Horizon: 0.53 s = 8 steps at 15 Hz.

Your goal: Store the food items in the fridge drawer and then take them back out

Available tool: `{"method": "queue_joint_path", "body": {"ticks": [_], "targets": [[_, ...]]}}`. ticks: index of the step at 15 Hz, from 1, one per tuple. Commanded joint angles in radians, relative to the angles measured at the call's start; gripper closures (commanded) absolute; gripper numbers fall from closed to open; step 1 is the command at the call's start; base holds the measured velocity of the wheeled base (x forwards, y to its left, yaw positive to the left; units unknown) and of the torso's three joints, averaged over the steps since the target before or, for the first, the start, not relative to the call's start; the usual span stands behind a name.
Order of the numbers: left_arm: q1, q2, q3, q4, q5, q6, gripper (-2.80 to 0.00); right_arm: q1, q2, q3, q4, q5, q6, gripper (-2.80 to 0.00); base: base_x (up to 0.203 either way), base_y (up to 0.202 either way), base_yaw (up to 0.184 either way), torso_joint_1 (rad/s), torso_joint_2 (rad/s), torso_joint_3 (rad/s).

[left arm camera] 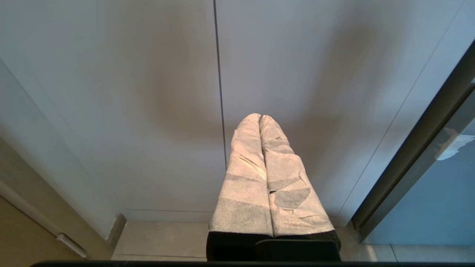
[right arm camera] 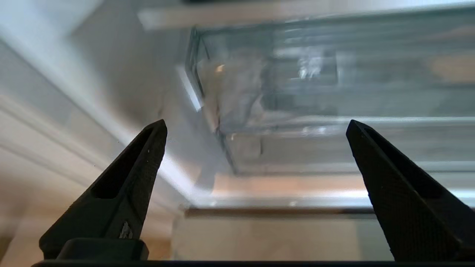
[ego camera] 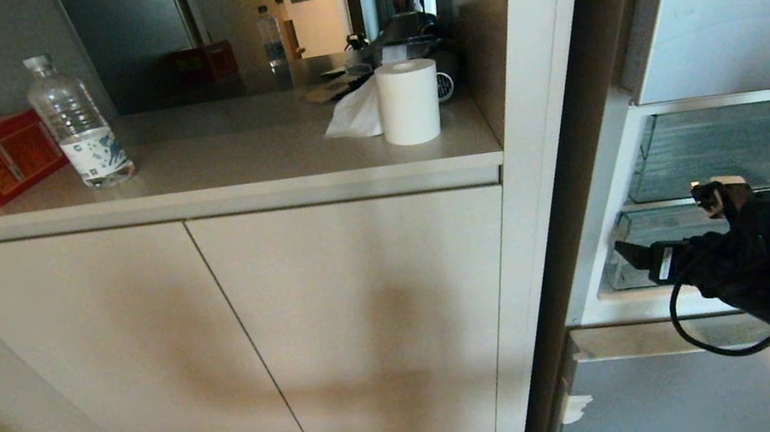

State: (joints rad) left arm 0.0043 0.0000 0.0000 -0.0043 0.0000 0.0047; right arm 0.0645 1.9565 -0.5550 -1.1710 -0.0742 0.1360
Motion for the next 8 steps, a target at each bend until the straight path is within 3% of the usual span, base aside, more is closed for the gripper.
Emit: {"method": "queue_joint_path", "body": {"ticks": [1,8], "targets": [[0.0,0.002,0.001,0.0,0.0,0.0,0.0,0.011,0.021,-0.023,-0.007,-0.017,0.001,-2.8,0.0,0.0,0.0,0.0,0.0,0.0],[0.0,0.002,0.002,0.0,0.0,0.0,0.0,0.022,0.041,-0.037,-0.009,-0.033,0.004,-2.8,0.0,0.0,0.0,0.0,0.0,0.0]]}}
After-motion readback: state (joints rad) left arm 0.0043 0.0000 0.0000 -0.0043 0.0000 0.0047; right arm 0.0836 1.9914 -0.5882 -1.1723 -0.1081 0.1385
